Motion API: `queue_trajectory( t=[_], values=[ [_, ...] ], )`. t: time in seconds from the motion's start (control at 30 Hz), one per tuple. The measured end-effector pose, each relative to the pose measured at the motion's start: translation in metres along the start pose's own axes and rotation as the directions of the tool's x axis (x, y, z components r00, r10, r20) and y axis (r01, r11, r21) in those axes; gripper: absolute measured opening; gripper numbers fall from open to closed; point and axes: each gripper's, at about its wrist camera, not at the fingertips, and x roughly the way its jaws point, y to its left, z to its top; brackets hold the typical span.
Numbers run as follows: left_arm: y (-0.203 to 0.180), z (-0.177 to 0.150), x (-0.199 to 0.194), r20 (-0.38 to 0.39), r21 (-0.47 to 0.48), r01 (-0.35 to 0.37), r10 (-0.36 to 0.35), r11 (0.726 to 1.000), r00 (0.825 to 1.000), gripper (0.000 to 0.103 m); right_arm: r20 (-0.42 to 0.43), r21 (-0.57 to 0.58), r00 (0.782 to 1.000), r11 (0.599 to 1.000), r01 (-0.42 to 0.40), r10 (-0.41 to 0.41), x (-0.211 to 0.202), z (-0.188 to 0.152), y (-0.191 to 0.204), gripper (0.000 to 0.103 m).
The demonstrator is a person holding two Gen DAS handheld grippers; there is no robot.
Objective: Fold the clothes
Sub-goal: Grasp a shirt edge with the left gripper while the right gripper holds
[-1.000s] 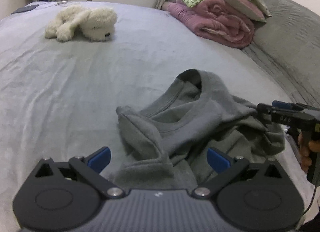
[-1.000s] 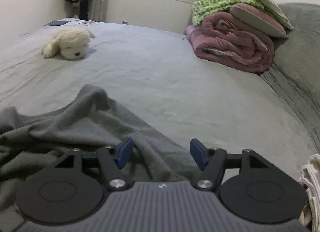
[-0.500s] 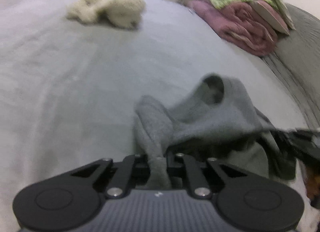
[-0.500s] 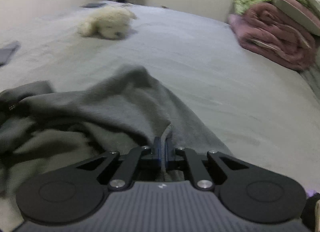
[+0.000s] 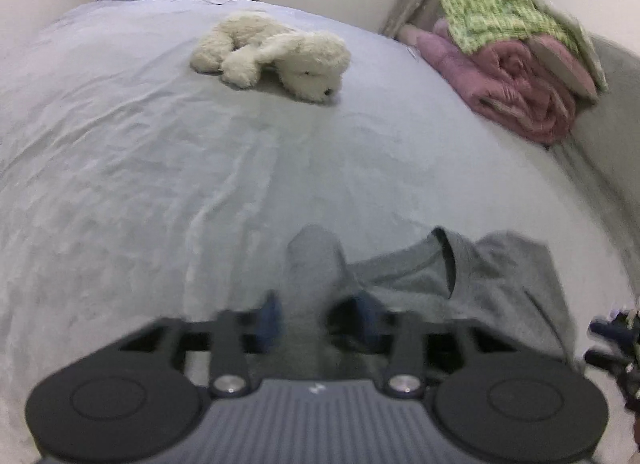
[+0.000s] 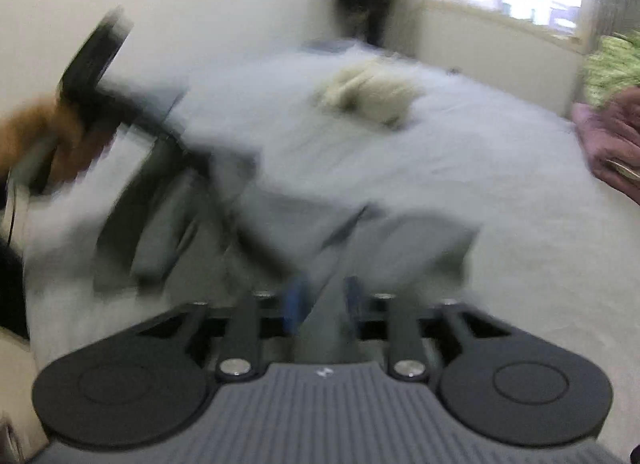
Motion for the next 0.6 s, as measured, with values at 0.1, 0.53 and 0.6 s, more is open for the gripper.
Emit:
queue_trajectory(
  t=[0.1, 0.53, 0.6],
  values=[
    [0.006, 0.002, 0.006, -0.017, -0.033, 0.015, -0.016, 0.999, 1.000, 0.066, 0.063, 0.153, 0.995, 0.986, 0.064, -0.074, 0.000, 0.009, -0.038, 0.065],
    [0.022, 0.000, 0.047, -0.117, -0.068, -0.042, 0.034, 0.997, 0.993, 0.070, -0.051, 0.400, 0.997, 0.916, -0.037, 0.062, 0.088, -0.013, -0.101, 0.065],
    [0.022, -0.002, 0.048, -0.127, -0.060, -0.032, 0.024, 0.998, 0.992, 0.059, -0.065, 0.388, 0.994, 0.920, -0.056, 0.088, 0.093, -0.012, -0.099, 0.056]
  ],
)
